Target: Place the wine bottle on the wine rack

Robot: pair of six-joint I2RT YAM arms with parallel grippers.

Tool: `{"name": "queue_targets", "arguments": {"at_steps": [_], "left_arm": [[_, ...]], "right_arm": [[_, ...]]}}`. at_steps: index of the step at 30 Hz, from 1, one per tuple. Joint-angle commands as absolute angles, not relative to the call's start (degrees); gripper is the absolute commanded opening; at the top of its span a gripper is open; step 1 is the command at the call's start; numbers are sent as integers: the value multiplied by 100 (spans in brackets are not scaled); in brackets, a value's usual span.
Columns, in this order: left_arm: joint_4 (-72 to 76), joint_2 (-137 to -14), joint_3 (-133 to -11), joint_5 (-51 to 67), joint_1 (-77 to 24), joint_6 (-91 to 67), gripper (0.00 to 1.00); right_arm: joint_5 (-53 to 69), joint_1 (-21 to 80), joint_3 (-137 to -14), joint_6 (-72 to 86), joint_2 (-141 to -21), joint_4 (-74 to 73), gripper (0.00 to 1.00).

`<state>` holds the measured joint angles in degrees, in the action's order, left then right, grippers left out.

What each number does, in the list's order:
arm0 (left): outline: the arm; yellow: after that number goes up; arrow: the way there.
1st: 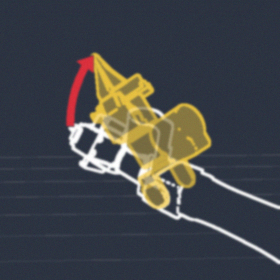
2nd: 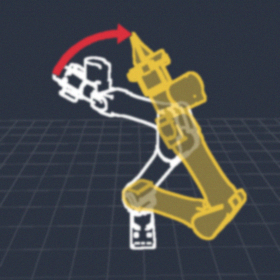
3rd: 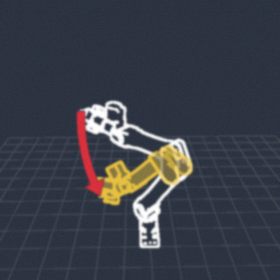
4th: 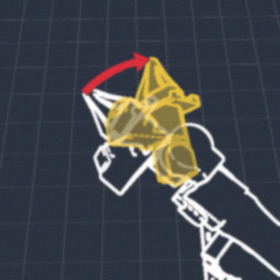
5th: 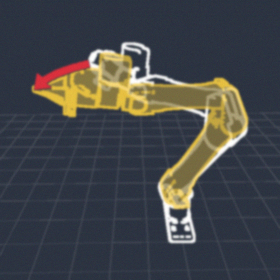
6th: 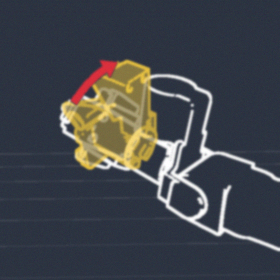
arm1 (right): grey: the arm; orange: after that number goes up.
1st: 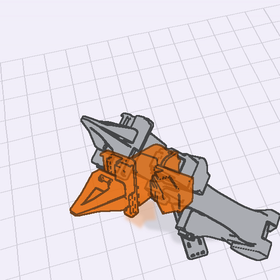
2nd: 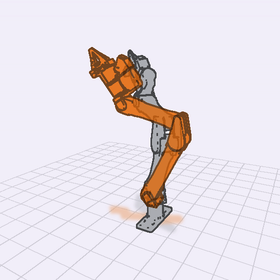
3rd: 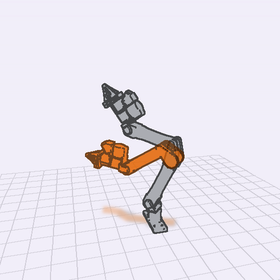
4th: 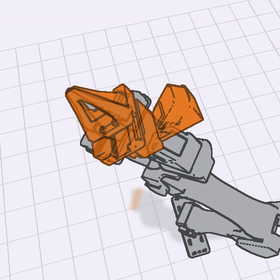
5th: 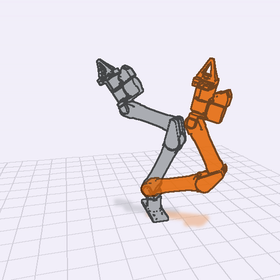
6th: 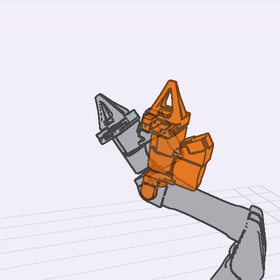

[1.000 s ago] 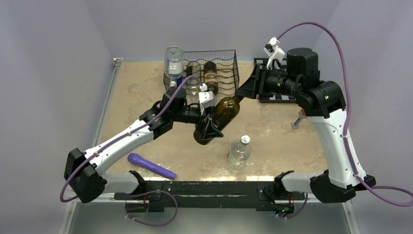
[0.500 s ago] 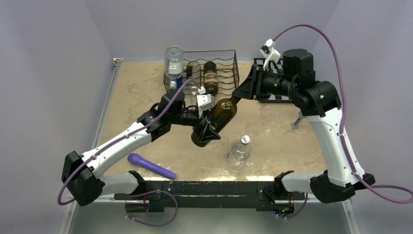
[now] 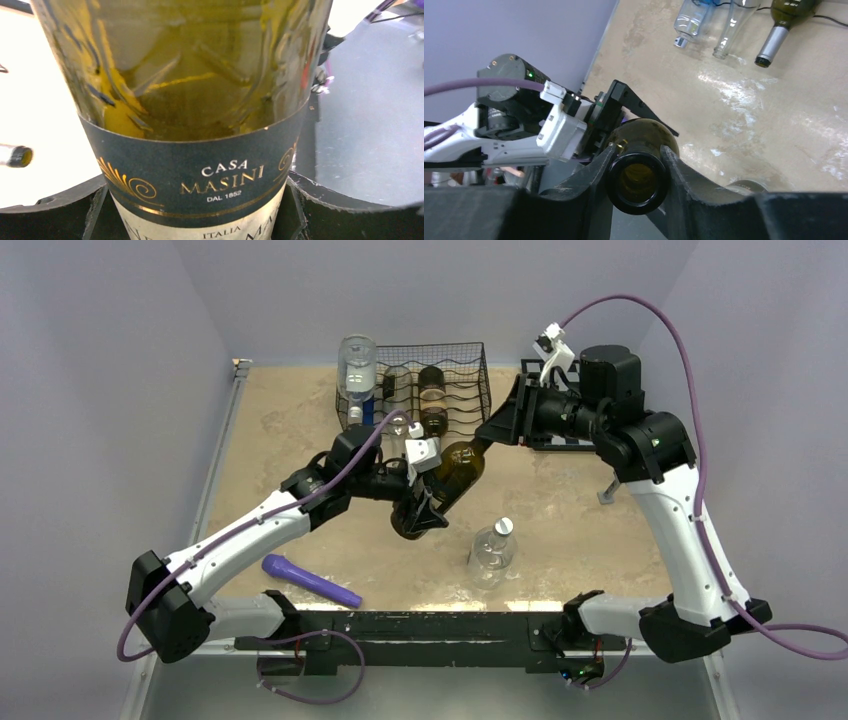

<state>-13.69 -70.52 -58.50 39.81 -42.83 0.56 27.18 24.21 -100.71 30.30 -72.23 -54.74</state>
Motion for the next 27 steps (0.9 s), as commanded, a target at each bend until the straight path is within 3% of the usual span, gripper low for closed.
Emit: {"name": "queue_targets", "arguments": {"at_steps": [1, 3, 6, 10, 17, 27], "left_arm": [[-1586, -6832, -6199, 3015, -4298, 841, 0], [-1704, -6777, -6433, 2555, -4303, 1198, 0], [-1889, -6763, -6749, 1815, -4334, 1847, 0], [-1884, -6650, -6945, 1228, -4365, 3235, 0], [-1480, -6632, -7143, 543, -4403, 5164, 0], [-777, -6944, -7440, 330, -4403, 6897, 0]], "right_arm": [[2928, 2423, -9951, 3167, -6716, -4476, 61], [2646, 2421, -9783, 2879, -6566, -4450, 86], [2349, 2420, -9760, 2519, -6447, -4563, 97], [2233, 2422, -10098, 1996, -6459, -4968, 98], [2549, 2424, -11403, 1094, -7153, -6563, 90], [2965, 2476, -11767, 217, -7675, -7310, 86]]}}
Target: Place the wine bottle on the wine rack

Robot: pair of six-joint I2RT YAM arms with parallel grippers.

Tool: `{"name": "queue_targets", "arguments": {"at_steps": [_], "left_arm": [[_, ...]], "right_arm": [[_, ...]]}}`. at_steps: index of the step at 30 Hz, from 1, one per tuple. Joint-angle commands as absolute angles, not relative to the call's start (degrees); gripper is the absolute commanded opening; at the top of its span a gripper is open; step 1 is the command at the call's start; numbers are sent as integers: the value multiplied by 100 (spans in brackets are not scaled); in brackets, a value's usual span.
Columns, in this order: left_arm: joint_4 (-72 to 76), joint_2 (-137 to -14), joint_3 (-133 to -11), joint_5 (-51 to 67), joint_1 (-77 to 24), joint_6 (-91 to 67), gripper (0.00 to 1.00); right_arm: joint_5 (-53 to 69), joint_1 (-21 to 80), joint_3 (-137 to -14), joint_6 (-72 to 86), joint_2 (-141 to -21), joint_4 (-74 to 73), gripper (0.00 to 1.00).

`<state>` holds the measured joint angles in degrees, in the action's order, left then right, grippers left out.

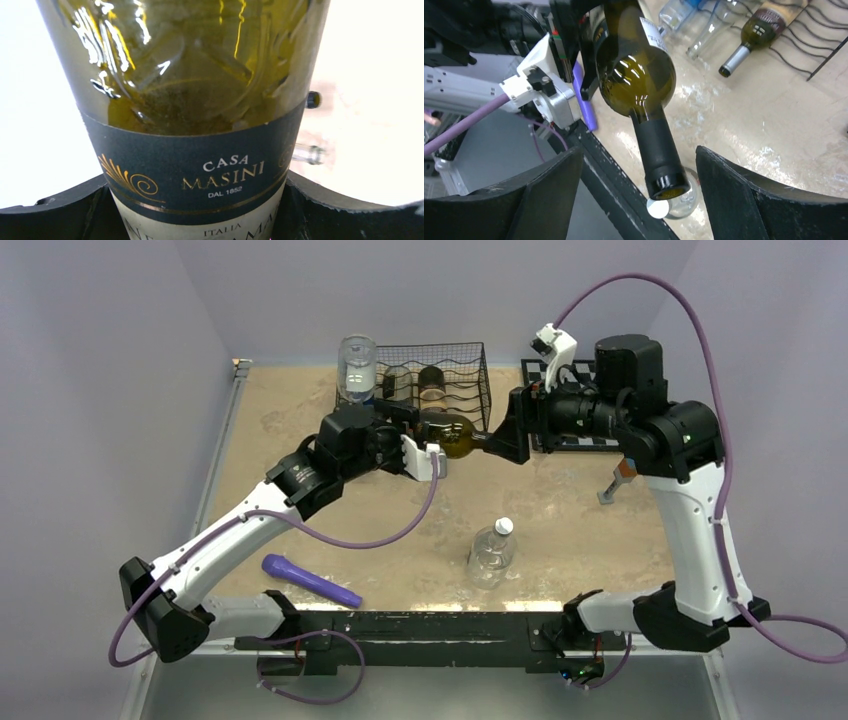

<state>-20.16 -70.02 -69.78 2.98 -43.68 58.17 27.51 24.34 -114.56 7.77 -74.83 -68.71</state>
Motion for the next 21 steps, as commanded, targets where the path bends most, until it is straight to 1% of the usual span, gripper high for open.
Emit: {"name": "queue_targets", "arguments": {"at_steps": [1, 5, 10, 12, 21], "left_arm": [[-726, -6967, -7455, 398, -4403, 7058, 0], [-717, -7134, -7693, 568, -4412, 7449, 0], [-453, -7329, -7780, 494, -4412, 7755, 0], [-363, -7366, -7795, 567, -4412, 7815, 0], [-151, -7496, -7843, 466, -4412, 7812, 0]], "right_arm": [[2956, 2485, -11829, 147, -7764, -7407, 84], [2819, 2621, -11839, 33, -7971, -7538, 80], [2739, 2845, -11600, -113, -8056, -7508, 80], [2531, 2987, -11563, -207, -8123, -7523, 79], [2417, 3187, -11436, -193, -8357, -7610, 62]]}}
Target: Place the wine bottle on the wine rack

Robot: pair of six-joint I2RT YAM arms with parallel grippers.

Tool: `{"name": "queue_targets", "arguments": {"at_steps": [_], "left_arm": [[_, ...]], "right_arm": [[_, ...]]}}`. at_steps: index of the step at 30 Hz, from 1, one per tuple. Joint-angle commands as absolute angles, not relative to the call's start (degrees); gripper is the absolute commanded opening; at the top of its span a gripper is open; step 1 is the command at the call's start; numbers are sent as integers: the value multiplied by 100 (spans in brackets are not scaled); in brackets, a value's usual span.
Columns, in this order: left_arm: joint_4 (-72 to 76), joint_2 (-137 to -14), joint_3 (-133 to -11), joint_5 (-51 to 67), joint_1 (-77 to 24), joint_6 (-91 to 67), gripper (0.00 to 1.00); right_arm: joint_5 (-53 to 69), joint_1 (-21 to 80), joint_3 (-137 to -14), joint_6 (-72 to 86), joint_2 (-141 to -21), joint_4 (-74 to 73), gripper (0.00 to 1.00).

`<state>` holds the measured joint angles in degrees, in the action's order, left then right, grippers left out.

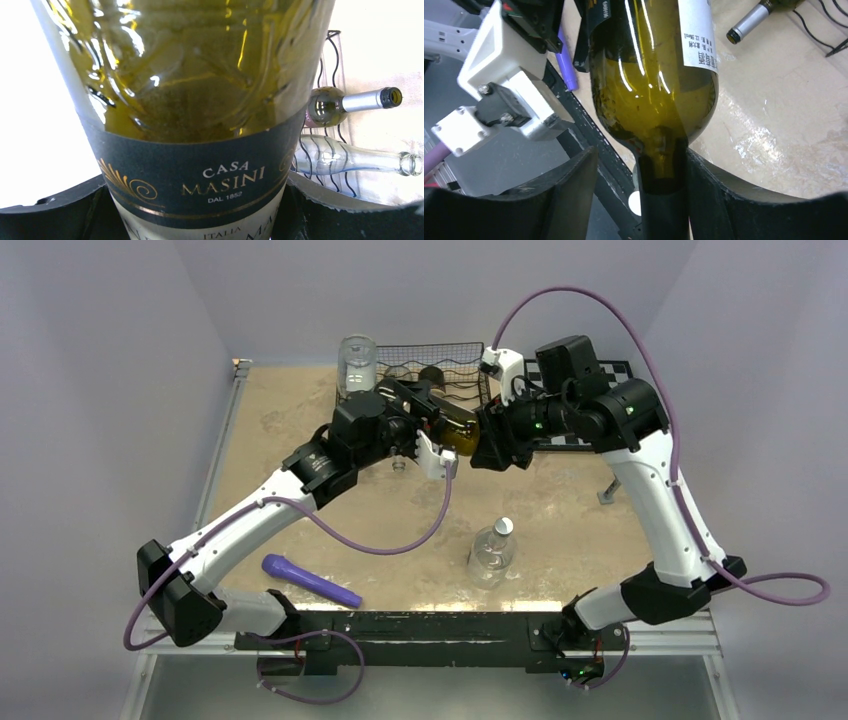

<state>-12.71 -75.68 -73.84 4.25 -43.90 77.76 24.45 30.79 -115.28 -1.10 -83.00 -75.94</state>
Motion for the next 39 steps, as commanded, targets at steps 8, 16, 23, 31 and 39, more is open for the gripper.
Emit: {"name": "queue_targets", "arguments": {"at_steps": [8, 16, 23, 31, 39], "left_arm": [[-119, -7512, -7923, 487, -4412, 7435, 0], [-340, -7554, -8176, 397, -4412, 7027, 0], [-185, -7543, -8066, 334, -4412, 7087, 17], [949, -7421, -7247, 190, -4430, 7775, 99], [263, -7243, -7128, 663, -4430, 7828, 99]], "right_arm": [[2350, 3265, -11379, -271, -8501, -7600, 53], [2061, 3379, -11136, -347, -8374, -7399, 22], [1749, 3463, -10998, -346, -8184, -7142, 0], [997, 3480, -10529, -45, -7487, -6155, 0], [20, 3484, -10119, 412, -7067, -5605, 0]]}}
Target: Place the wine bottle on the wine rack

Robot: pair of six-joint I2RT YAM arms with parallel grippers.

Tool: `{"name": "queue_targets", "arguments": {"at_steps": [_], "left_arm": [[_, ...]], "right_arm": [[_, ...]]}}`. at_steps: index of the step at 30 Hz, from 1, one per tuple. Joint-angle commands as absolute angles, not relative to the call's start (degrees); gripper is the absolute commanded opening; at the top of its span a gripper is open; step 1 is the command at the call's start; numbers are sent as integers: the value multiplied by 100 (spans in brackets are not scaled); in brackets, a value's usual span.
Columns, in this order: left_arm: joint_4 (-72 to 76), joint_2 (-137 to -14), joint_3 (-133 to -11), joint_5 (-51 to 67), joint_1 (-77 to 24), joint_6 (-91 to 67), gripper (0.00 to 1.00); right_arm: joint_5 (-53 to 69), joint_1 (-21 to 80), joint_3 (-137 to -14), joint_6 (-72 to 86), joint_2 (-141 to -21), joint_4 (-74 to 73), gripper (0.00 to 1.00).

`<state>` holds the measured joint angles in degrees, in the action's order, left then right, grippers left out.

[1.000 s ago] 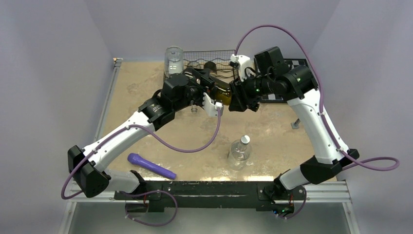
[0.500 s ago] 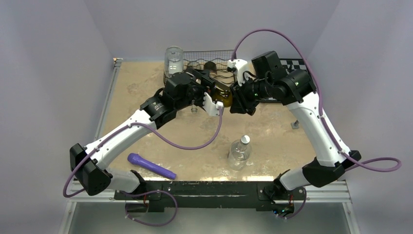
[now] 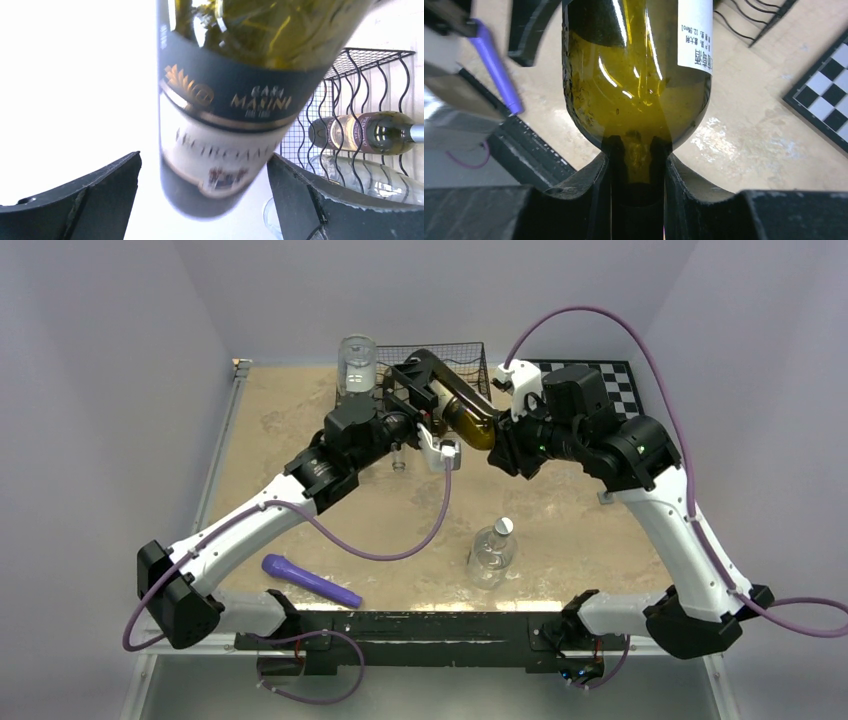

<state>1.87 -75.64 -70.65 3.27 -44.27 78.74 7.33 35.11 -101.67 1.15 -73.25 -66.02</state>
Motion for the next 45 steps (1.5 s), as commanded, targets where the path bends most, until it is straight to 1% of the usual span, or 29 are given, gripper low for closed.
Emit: {"name": "queue_targets", "arguments": {"at_steps": [1, 5, 14, 19, 23, 30, 36, 45], "left_arm": [[241, -7220, -7106, 683, -4430, 7778, 99], [246, -7065, -6929, 716, -4430, 7375, 99], [536, -6345, -6306, 778, -4430, 4369, 99], [647, -5968, -5987, 745, -4430, 3038, 99], [1012, -5563, -5483, 768, -4430, 2258, 99], [1061, -5004, -4843, 685, -4421, 1639, 99], [683, -4735, -4806, 39, -4417, 1343, 99], [468, -4355, -4550, 24, -4421, 1184, 99]], "right_arm": [[18, 3479, -10068, 457, -7048, -5581, 0], [-222, 3479, -9755, 608, -6990, -5515, 0], [-335, 3427, -8127, 806, -6667, -5010, 0], [-196, 3254, -7794, 848, -6825, -4964, 0], [-82, 3112, -7568, 891, -6987, -4822, 0], [-79, 3032, -7118, 928, -7282, -4221, 0], [-121, 2940, -6687, 1165, -7490, -3643, 0], [-366, 2848, -5937, 1429, -7774, -2201, 0]]}}
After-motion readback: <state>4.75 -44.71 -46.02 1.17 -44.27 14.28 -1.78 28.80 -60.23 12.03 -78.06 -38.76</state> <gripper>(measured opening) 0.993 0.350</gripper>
